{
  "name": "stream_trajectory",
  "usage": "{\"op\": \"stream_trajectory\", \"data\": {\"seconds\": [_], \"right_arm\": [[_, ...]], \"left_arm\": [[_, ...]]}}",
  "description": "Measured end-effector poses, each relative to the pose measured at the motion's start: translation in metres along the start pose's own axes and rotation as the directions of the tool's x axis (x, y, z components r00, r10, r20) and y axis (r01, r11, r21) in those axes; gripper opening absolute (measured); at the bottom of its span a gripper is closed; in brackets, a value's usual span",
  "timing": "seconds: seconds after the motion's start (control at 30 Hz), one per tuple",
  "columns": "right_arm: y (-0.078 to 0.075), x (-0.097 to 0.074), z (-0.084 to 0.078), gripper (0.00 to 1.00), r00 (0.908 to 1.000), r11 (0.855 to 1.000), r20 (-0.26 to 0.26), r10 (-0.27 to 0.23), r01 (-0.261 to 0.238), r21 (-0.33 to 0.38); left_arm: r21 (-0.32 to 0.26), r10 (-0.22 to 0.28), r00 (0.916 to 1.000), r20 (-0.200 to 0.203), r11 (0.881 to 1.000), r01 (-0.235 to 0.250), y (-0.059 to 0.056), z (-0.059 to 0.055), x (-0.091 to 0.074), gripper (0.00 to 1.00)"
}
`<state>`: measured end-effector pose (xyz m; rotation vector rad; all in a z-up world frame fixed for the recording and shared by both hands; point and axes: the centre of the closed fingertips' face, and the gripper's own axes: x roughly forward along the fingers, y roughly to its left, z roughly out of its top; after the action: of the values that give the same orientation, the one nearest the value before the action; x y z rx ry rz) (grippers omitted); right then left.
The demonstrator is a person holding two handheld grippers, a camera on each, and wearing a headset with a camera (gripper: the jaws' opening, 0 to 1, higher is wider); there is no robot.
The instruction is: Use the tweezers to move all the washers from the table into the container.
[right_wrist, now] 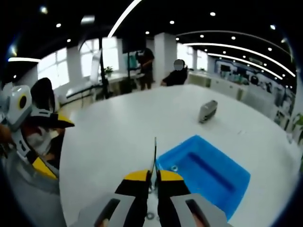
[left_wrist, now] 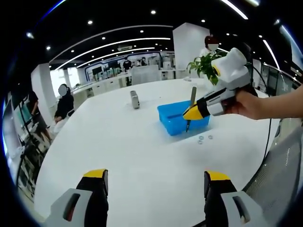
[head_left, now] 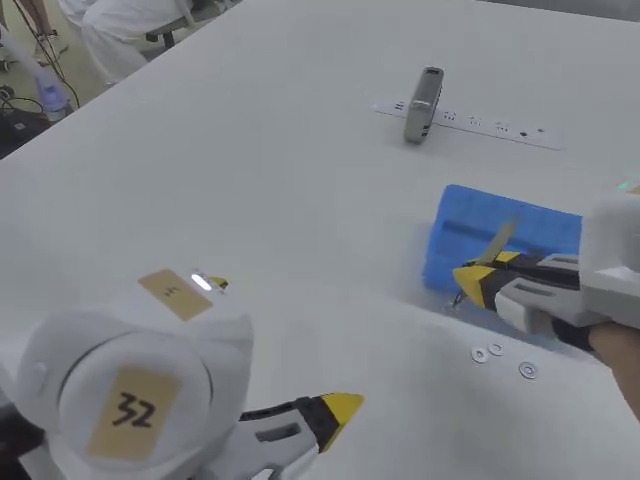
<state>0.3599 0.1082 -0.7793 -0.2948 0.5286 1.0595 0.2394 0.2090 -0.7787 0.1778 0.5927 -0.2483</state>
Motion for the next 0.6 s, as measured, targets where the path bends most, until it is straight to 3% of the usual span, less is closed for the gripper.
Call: {"op": "stream_trajectory", "data": {"seconds": [0.23, 0.6], "right_arm": [[-0.015, -0.008, 0.024, 0.02, 0.9967, 0.999, 0.072, -0.037, 0.035, 0.025], [-0.043, 0.005, 0.035, 0.02, 0.9875, 0.992, 0.120, -0.103, 0.093, 0.082]], "left_arm": [[-0.003, 0.000, 1.0000, 0.002, 1.000, 0.000, 0.000, 0.001, 0.000, 0.85], [-0.010, 0.000, 1.0000, -0.001, 1.000, 0.000, 0.001, 0.000, 0.000, 0.85]]}}
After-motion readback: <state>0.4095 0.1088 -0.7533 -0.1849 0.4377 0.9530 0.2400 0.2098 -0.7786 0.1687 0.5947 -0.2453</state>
